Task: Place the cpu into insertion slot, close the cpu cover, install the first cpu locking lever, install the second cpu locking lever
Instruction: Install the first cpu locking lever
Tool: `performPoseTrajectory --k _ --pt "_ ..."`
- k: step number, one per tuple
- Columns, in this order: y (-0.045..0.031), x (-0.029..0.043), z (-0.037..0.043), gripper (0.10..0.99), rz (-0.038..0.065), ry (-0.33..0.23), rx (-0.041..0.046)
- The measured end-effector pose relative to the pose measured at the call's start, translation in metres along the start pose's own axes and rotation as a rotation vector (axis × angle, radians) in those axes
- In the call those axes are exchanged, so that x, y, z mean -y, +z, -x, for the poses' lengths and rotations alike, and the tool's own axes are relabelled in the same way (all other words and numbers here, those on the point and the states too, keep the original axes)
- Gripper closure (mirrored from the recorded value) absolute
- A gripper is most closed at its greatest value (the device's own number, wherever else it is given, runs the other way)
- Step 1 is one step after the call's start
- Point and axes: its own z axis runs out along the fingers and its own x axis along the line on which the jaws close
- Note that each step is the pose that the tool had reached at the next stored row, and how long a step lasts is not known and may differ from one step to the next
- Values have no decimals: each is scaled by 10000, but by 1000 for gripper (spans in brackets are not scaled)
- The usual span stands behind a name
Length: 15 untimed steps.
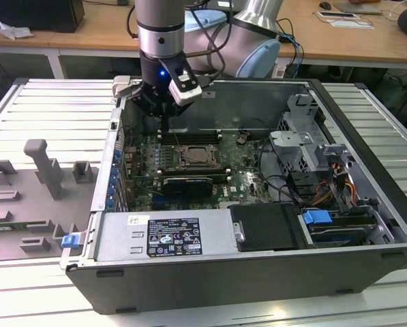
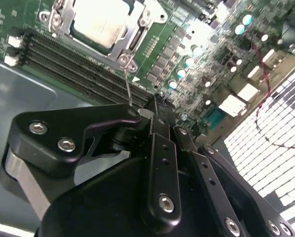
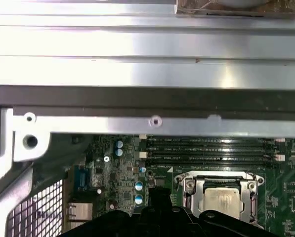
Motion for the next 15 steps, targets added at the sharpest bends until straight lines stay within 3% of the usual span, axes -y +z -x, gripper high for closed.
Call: performPoseTrajectory --k 6,7,9,12,15 --pt "4 -9 114 980 1 2 0" --pt "9 -10 207 980 1 0 0" --pt "18 -11 293 980 0 -1 -3" --pt "59 -10 528 980 1 -1 -12" --pt "81 -9 621 980 4 -2 -12"
